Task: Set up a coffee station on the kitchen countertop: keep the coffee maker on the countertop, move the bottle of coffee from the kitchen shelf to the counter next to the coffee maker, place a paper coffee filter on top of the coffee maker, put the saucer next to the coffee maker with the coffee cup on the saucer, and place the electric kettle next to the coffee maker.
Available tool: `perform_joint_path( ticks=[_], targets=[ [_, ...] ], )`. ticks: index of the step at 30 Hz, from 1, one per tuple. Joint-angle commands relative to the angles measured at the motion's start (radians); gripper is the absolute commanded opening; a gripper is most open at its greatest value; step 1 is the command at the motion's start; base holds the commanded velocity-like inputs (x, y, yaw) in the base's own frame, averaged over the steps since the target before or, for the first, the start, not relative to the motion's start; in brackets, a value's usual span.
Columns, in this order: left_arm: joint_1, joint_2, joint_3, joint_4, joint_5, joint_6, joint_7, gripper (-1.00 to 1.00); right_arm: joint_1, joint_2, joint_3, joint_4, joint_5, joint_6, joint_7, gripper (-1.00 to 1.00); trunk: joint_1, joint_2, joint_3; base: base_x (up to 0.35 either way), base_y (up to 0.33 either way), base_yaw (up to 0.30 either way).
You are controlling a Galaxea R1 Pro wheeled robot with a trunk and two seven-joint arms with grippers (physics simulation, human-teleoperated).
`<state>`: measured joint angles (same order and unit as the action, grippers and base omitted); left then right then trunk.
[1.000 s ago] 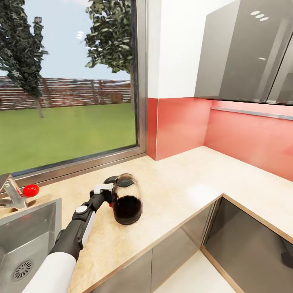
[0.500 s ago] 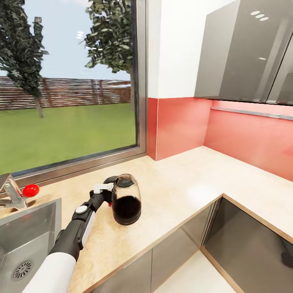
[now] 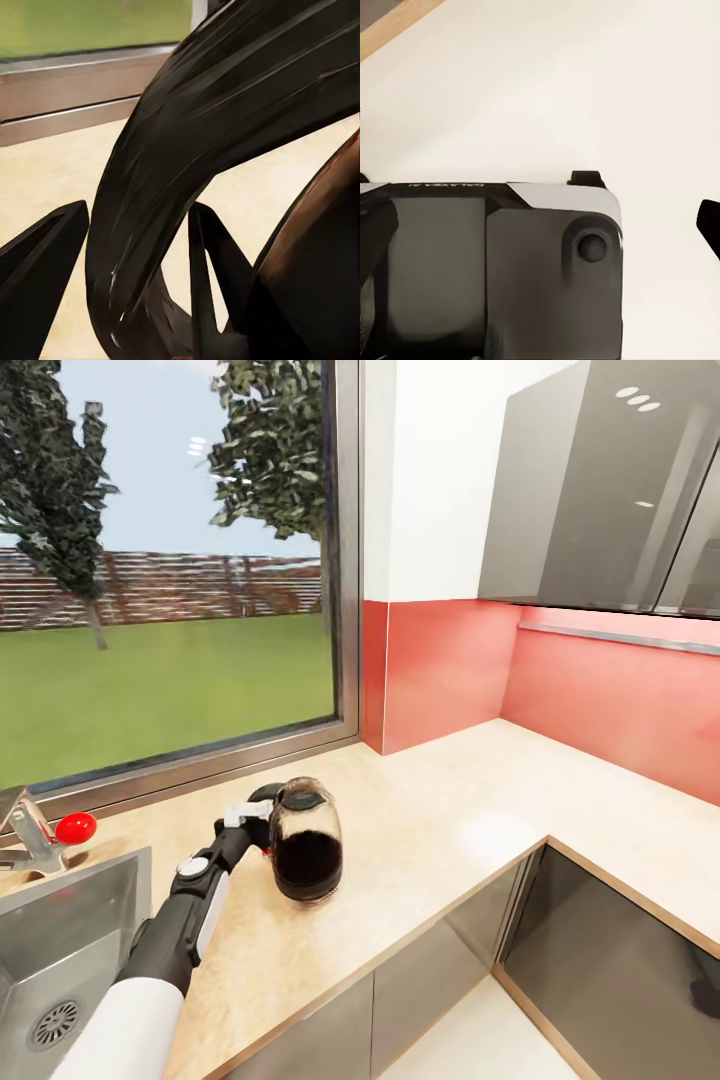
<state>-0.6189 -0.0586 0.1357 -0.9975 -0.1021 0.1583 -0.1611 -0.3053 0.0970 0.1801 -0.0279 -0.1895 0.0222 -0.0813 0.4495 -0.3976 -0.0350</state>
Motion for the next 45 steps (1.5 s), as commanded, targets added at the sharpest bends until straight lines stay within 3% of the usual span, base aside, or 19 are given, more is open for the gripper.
perform_joint_path(
  ticks=[1,5,7,13,14,20,31,38,45],
  targets=[
    [-0.001,-0.002,0.006,-0.014,-0.009,0.015,-0.011,-1.0,-0.001,0.001,0.009,-0.002,-0.01,0.003,-0.004,1.0,0.001,-0.002,-0.002,0.0,0.0,0.0],
    [-0.002,0.001,0.004,-0.081,0.017,0.095,-0.011,-1.0,-0.001,0.004,0.009,-0.003,-0.01,0.003,-0.004,1.0,0.001,-0.002,-0.002,0.0,0.0,0.0],
    [-0.002,0.006,0.004,-0.154,0.035,0.141,-0.011,-1.0,-0.001,0.005,0.01,-0.003,-0.01,0.002,-0.003,1.0,0.001,-0.002,-0.002,0.0,0.0,0.0],
    [0.01,0.011,0.009,-0.283,0.037,0.204,-0.009,-1.0,-0.001,0.005,0.007,-0.003,-0.012,0.002,-0.004,1.0,0.001,-0.002,-0.002,0.0,0.0,0.0],
    [0.012,0.011,0.045,-0.31,0.037,0.214,-0.009,-1.0,-0.001,0.005,0.005,-0.003,-0.014,0.003,-0.004,1.0,0.001,-0.002,-0.002,0.0,0.0,0.0],
    [0.014,0.014,0.107,-0.322,0.031,0.232,-0.011,-1.0,-0.001,0.003,0.005,-0.003,-0.015,0.003,-0.005,1.0,0.001,-0.002,-0.002,0.0,0.0,0.009],
    [0.016,0.013,0.108,-0.322,0.028,0.232,-0.005,-1.0,-0.001,0.003,0.007,-0.003,-0.013,0.003,-0.005,1.0,0.001,-0.002,-0.002,-0.033,0.0,0.244],
    [0.016,0.011,0.101,-0.323,0.03,0.231,0.078,-1.0,-0.001,0.003,0.007,-0.003,-0.013,0.002,-0.005,1.0,0.001,-0.002,-0.002,-0.307,0.0,0.279],
    [0.017,0.011,0.101,-0.323,0.03,0.231,0.096,-1.0,0.0,0.003,0.007,-0.003,-0.013,0.002,-0.005,1.0,0.001,-0.002,0.002,-0.34,0.0,0.264]
  ],
)
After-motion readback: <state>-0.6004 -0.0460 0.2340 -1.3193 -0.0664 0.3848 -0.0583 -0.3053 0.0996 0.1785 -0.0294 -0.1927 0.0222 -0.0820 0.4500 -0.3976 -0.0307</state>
